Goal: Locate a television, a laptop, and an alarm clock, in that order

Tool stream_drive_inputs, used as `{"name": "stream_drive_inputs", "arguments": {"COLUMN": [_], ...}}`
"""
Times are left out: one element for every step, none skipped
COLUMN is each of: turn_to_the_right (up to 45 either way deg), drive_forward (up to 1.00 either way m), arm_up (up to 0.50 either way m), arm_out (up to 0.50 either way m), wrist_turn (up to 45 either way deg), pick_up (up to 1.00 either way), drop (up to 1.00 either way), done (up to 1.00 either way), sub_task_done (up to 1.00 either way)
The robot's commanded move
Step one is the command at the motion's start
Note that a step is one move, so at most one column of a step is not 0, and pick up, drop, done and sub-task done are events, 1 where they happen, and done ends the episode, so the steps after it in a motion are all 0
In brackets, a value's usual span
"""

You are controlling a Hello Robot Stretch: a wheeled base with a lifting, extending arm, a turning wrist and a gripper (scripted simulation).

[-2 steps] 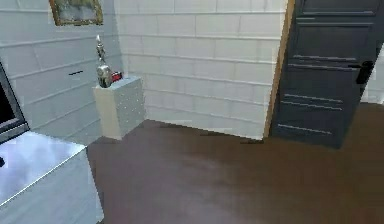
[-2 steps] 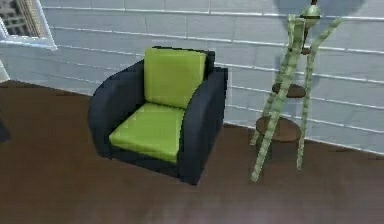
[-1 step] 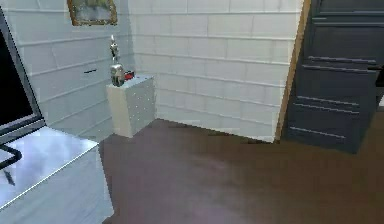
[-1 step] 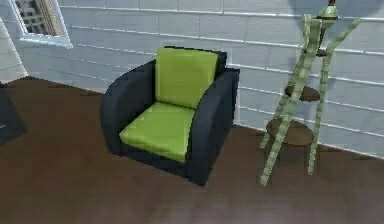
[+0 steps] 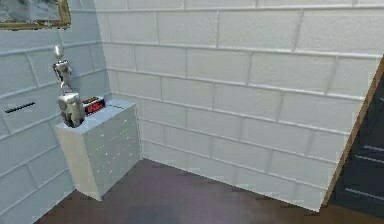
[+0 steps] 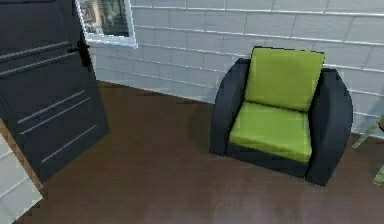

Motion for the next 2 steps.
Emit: {"name": "stream_drive_inputs", "arguments": {"turn_to_the_right": [0.0,-18.0], "drive_forward": [0.25,0.0], "arm_up": [0.0,0.0], "arm_out": [0.0,0.0], "wrist_turn": [0.0,0.0], "pick_up": [0.0,0.0], "drop": [0.0,0.0], "done": [0.0,0.0], "sub_task_done": [0.0,0.0]}}
